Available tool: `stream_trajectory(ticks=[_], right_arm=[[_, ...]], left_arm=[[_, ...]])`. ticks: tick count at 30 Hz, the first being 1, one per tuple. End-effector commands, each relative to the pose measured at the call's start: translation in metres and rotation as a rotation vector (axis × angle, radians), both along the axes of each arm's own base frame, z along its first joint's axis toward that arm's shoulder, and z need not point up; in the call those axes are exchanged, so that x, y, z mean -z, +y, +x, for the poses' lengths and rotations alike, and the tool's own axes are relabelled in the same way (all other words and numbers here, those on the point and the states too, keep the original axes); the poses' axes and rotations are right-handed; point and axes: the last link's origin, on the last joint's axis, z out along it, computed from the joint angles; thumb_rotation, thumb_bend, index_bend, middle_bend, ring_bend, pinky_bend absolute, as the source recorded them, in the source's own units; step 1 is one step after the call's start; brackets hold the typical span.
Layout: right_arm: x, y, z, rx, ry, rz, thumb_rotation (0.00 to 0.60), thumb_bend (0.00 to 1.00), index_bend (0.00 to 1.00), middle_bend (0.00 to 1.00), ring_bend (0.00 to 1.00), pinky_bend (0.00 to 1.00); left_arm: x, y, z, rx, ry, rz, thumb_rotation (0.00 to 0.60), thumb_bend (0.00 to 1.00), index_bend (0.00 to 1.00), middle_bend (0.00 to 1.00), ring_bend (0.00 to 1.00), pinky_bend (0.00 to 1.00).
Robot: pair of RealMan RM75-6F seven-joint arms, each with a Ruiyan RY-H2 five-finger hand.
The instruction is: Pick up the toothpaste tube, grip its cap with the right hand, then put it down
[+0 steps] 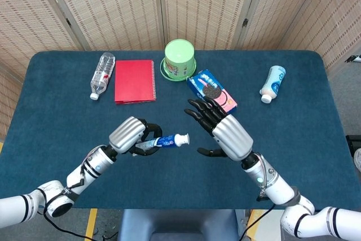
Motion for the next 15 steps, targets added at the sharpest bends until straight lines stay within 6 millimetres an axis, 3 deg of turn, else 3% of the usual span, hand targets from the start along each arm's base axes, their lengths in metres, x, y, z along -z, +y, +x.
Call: stream_trajectory(ticks=[1, 3, 5, 6, 12, 15], right_arm=[[0.002, 0.004, 0.0, 0.027, -0.024, 0.102, 0.484, 0.0, 0.0, 0.0, 0.0, 0.0], [0.005, 0.005, 0.001, 0.032, -0.035, 0.128, 0.358, 0.0, 0.0, 0.0, 0.0, 0.0], [0.007, 0.006, 0.003, 0.036, -0.048, 0.147, 0.188, 0.0, 0.0, 0.0, 0.0, 0.0], [0.008, 0.005, 0.004, 0.036, -0.054, 0.15, 0.147, 0.0, 0.0, 0.0, 0.0, 0.0], [0.017, 0.005, 0.01, 0.044, -0.083, 0.202, 0.015, 0.0, 0.0, 0.0, 0.0, 0.0], [0.022, 0.003, 0.013, 0.041, -0.093, 0.217, 0.007, 0.0, 0.0, 0.0, 0.0, 0.0]], left_arm=[[0.001, -0.001, 0.001, 0.0, -0.023, -0.002, 0.6, 0.61, 0.71, 0.81, 0.73, 0.63], [0.001, -0.001, 0.003, 0.004, -0.028, -0.002, 0.6, 0.61, 0.71, 0.81, 0.73, 0.63], [0.001, -0.002, 0.005, 0.008, -0.033, 0.002, 0.6, 0.61, 0.71, 0.81, 0.73, 0.63], [0.002, -0.002, 0.006, 0.007, -0.034, 0.003, 0.6, 0.61, 0.71, 0.81, 0.73, 0.63], [0.003, -0.001, 0.009, -0.001, -0.044, 0.011, 0.6, 0.61, 0.71, 0.81, 0.73, 0.63], [0.004, -0.001, 0.011, -0.007, -0.054, 0.008, 0.6, 0.61, 0.71, 0.81, 0.73, 0.62]])
